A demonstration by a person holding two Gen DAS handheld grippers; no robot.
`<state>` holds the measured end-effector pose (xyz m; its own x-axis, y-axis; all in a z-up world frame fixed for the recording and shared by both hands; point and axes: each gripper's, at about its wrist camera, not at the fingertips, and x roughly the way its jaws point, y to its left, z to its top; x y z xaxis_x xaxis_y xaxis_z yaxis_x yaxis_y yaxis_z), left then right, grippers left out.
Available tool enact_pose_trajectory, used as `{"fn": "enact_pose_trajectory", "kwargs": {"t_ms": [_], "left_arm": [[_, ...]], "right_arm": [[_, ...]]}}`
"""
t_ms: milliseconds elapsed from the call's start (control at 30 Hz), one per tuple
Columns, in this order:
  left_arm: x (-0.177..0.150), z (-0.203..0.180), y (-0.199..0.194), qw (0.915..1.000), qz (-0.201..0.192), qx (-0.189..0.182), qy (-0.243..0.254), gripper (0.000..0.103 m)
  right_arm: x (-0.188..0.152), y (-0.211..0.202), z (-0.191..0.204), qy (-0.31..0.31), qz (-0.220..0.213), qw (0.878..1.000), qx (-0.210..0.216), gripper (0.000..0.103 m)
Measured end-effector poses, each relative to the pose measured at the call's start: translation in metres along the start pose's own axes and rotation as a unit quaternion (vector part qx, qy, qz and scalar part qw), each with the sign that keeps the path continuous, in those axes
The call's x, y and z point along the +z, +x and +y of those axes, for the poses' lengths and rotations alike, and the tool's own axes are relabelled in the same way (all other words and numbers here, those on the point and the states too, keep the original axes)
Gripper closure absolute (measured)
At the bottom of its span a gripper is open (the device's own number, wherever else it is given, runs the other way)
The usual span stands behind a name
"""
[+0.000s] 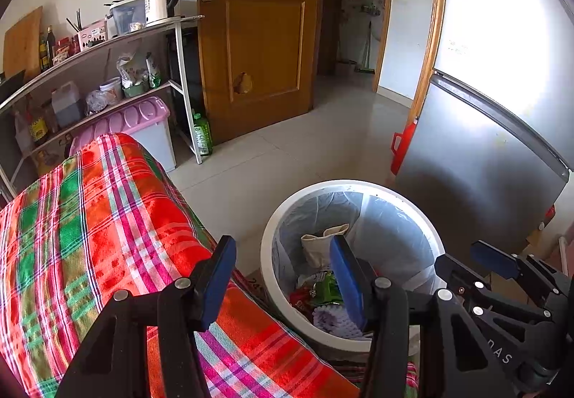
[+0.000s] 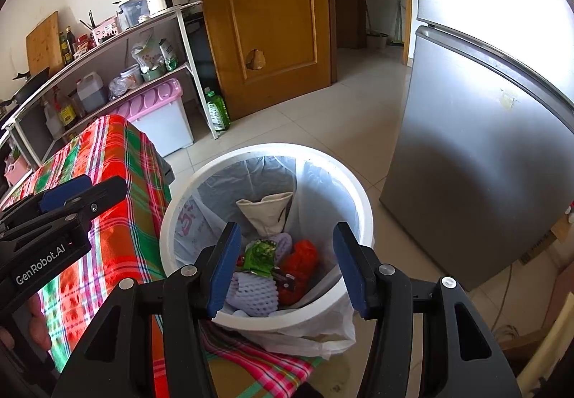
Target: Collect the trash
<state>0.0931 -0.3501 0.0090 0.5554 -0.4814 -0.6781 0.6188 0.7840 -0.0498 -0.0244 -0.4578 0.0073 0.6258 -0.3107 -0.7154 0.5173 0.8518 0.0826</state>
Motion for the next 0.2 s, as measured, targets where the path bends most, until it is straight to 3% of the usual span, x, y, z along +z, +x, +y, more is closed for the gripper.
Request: {"fn": "enact_pose_trajectory", "kwargs": {"t_ms": [200], "left_arm": [[-0.0004,-0.0007,0.0004,1.0,0.003,0.0,0.001,0.049]], "right_arm": [[-0.0006,-0.0003,0.0,0.0,0.0,1.0,0.001,0.049]]}}
